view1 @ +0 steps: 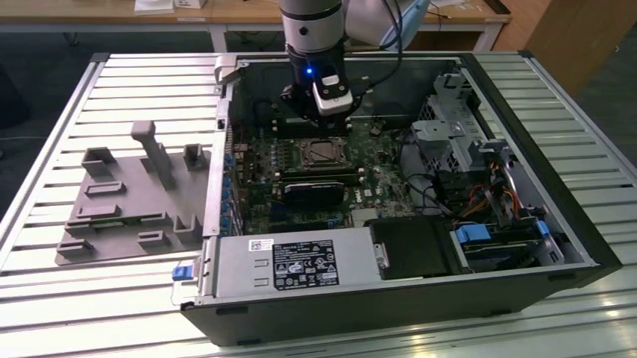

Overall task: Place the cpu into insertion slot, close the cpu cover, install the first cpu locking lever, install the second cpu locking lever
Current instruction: 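Install the second cpu locking lever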

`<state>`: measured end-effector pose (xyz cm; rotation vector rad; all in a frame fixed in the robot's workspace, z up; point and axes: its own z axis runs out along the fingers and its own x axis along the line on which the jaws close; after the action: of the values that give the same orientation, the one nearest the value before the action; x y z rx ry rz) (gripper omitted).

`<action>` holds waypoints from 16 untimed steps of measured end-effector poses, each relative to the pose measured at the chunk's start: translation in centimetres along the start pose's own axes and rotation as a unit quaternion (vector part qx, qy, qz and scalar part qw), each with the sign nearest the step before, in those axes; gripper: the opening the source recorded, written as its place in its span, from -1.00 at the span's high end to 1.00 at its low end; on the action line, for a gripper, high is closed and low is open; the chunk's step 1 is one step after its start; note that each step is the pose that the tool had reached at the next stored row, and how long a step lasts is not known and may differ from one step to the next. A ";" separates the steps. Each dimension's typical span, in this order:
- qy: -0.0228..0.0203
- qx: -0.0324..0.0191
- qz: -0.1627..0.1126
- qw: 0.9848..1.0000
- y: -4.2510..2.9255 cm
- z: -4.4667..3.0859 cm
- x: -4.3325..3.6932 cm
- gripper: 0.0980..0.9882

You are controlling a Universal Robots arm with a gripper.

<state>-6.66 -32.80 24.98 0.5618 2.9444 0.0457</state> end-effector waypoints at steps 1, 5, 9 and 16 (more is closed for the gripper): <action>0.000 0.000 0.000 1.000 -0.02 0.00 -0.01 0.99; 0.000 0.000 0.000 1.000 -0.45 0.00 -0.18 0.99; 0.000 0.000 0.000 1.000 -1.28 -0.01 -0.51 0.99; 0.000 0.000 0.000 1.000 -2.36 -0.01 -0.93 0.99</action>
<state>-6.66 -35.34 24.98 0.5617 2.9444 0.0456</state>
